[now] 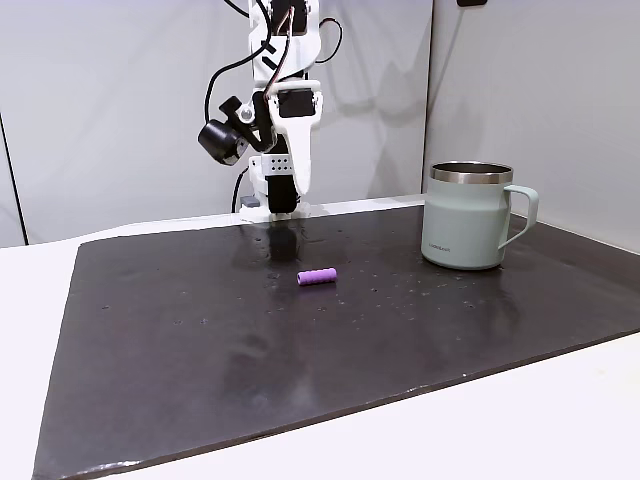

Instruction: Grasp a pengrip and put it in the cup.

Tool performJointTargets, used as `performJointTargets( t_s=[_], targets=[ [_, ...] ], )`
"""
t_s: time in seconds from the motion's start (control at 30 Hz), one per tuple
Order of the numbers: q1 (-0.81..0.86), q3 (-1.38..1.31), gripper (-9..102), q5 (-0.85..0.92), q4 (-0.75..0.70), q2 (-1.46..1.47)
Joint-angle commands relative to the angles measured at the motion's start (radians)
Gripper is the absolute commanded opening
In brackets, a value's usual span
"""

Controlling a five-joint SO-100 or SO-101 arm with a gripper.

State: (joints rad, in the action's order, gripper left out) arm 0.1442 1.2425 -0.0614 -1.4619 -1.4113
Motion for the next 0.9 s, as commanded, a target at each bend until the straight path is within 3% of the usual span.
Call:
performJointTargets(
  t_s=[0.0,0.87],
  targets=[
    [0.002,-0.147,25,0.041,-0.017,0.081],
    [0.006,-0.426,23,0.087,-0.031,0.535]
  ],
)
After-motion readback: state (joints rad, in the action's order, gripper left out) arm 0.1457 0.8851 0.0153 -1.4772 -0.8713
